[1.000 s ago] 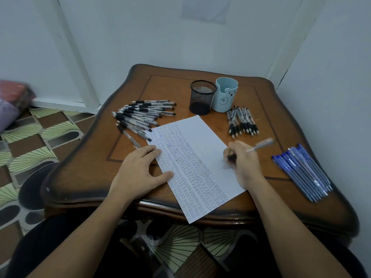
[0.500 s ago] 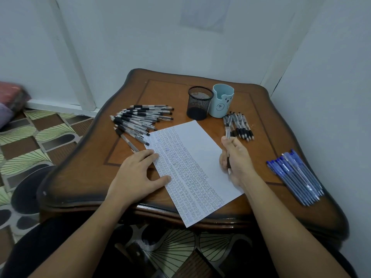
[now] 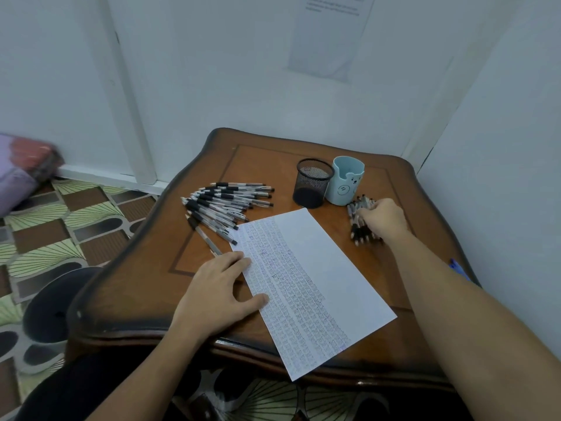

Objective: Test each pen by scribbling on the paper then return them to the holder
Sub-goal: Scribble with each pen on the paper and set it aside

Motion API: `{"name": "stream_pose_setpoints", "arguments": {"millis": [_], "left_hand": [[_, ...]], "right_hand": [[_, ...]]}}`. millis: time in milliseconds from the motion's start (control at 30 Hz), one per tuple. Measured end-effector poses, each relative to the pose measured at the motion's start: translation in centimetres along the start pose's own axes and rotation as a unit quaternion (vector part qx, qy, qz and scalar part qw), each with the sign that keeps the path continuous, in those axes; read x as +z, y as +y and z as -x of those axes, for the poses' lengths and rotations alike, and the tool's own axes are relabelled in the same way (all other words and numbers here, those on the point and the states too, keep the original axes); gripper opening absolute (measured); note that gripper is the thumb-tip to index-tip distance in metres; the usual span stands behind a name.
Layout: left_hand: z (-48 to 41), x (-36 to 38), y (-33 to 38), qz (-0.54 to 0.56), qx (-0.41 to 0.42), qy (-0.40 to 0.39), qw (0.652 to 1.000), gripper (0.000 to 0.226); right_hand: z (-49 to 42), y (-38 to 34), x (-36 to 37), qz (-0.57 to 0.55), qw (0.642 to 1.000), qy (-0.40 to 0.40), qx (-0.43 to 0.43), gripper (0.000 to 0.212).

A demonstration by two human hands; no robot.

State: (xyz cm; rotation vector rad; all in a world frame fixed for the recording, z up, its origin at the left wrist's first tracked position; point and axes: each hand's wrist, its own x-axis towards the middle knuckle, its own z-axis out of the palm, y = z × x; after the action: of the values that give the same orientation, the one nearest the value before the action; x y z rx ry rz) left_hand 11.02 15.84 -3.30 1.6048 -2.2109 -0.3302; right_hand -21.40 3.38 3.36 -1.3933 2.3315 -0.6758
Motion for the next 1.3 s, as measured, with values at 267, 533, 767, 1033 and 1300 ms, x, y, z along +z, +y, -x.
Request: {"name": "stream_pose_setpoints", "arguments": {"millis": [267, 533, 767, 1033, 1300], "left_hand": [[0.0, 0.0, 0.0, 0.006, 0.005, 0.007, 1.0, 0.093], [0.0, -0.1, 0.1, 0.007, 0.007, 0.008, 1.0, 0.087], [0.0, -0.1, -0.1, 0.003, 0.015, 0.016, 1.0, 0.084], [0.0, 0.0, -0.2, 0.0, 0.007, 0.007, 1.0, 0.086], [0.0, -0.1, -0.1, -0.001, 0.004, -0.008, 1.0, 0.096]], "right_hand": [[1.9, -1.8, 1.8, 0.14, 0.973, 0.067, -0.169, 0.022], [7.4, -10.1, 9.9, -0.098, 0.943, -0.181, -0.261, 0.025], [7.8, -12.7, 13.8, -0.034, 0.955, -0.122, -0.268, 0.015], [6.9, -10.6, 8.5, -0.335, 0.911, -0.159, -0.181, 0.003], [9.2, -7.5, 3.6, -0.608, 0.762, -0.219, -0.05, 0.012]]}}
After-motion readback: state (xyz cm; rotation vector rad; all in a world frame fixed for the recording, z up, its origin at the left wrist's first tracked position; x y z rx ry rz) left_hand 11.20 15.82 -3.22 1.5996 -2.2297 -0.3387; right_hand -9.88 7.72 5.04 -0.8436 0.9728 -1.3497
